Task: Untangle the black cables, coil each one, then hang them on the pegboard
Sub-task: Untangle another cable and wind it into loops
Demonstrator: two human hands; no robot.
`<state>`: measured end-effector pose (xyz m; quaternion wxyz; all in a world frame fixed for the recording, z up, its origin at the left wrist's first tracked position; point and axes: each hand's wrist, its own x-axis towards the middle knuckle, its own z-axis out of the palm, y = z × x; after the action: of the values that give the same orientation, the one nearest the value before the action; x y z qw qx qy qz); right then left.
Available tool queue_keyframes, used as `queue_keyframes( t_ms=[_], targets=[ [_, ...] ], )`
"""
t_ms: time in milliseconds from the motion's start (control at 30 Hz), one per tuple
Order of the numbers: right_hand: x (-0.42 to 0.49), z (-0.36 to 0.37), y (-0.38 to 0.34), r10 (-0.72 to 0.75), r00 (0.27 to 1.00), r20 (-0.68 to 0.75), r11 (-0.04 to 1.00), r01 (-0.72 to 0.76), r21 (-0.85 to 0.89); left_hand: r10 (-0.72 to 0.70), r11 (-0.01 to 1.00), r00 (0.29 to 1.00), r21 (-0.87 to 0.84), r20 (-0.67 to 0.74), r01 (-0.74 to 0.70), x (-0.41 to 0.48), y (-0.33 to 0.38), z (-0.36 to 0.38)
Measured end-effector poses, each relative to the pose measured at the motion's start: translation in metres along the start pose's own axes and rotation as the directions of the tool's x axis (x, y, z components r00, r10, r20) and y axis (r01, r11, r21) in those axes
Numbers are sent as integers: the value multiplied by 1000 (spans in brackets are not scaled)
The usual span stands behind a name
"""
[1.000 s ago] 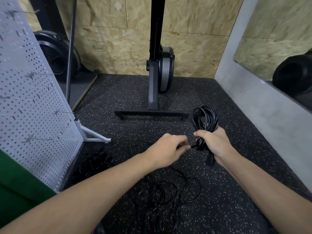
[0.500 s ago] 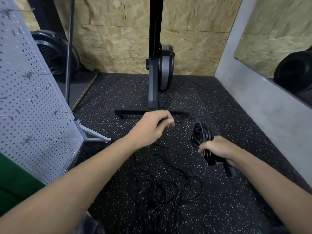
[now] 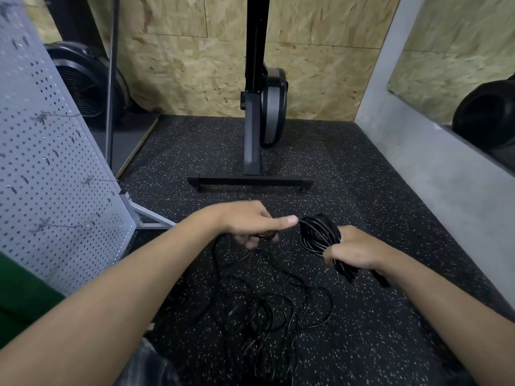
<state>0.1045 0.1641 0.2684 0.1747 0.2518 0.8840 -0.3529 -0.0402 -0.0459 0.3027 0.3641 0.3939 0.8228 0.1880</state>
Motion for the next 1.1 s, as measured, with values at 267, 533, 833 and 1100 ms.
queue_keyframes(
  t_ms=[267, 533, 833, 1100],
  targets=[
    [3, 1, 0, 8, 1000, -30, 998, -10, -68, 294, 949, 931, -47, -215, -310, 0, -6, 0],
    [-32, 26, -31, -184, 931, 317, 906, 285, -312, 456, 888, 749, 187, -481, -420, 26, 9, 8],
    [-51, 0, -25, -553, 827, -97, 827, 532, -183, 344, 895, 873, -158, -346, -416, 50, -34, 28],
    [-30, -8, -22, -338, 803, -490, 939, 322, -120, 215, 960, 858, -62, -466, -274, 43, 8, 70]
  ],
)
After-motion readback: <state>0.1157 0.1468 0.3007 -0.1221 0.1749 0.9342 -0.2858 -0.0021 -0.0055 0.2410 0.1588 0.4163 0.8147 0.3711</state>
